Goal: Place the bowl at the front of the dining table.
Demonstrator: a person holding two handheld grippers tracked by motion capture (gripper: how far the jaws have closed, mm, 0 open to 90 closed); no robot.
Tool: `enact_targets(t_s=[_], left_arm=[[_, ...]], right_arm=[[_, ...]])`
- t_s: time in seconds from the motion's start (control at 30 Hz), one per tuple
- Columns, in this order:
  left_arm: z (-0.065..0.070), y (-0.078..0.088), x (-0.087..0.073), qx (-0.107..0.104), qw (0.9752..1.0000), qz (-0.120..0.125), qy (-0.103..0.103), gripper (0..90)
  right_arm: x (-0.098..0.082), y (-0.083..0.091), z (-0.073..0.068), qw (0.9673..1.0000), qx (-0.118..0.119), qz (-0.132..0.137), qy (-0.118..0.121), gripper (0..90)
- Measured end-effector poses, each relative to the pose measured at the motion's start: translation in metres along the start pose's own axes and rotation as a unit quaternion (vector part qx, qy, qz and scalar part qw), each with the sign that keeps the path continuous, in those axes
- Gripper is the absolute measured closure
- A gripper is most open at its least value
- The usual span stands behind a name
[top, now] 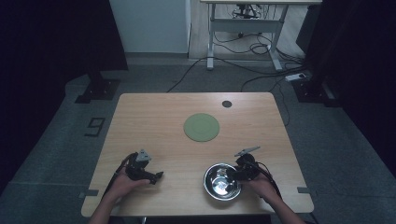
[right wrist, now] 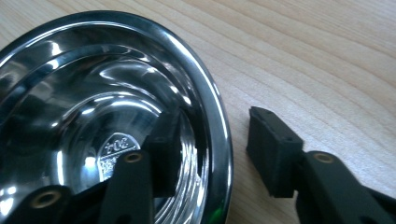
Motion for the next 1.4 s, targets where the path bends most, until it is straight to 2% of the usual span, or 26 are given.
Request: enact_targets(t_s=[0.23,0.37,0.47,0.53,1.0,1.17,1.4], left_arm=[[0.0,0.0,0.0,0.0,1.0,0.0,0.0,0.1],[0.0,0.0,0.0,0.0,1.0,0.0,0.0,0.1],[0.0,0.0,0.0,0.0,1.0,0.0,0.0,0.1],[0.0,0.0,0.0,0.0,1.0,0.0,0.0,0.1],[0.0,0.0,0.0,0.0,1.0,0.0,0.0,0.1],[0.0,0.0,0.0,0.0,1.0,0.0,0.0,0.1],[0.0,0.0,0.0,0.0,1.0,0.0,0.0,0.1]], right_arm=[[-0.001,-0.001,-0.001,0.9998,0.015,-0.009,-0.003,76.7],[0.0,-0.001,-0.002,0.9993,0.032,-0.01,-0.017,81.4],[0.002,0.002,0.0,0.9977,0.056,0.0,-0.038,85.9],[0.004,0.004,0.001,0.9971,0.058,0.01,-0.047,86.6],[0.007,0.01,0.006,0.9949,0.07,0.028,-0.066,85.6],[0.011,0.014,0.007,0.9902,0.093,0.048,-0.093,85.8],[0.013,0.018,0.01,0.9896,0.089,0.06,-0.096,85.8]])
Point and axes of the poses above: each handheld gripper's, and its own axes: y roughly backward along the jaws, x roughly out of its top, z roughly to its right, the point moved 7 cm from there along -y, roughly forward along the jaws, and after that the axes turned 9 degrees about -y, right-handed, at the moved point
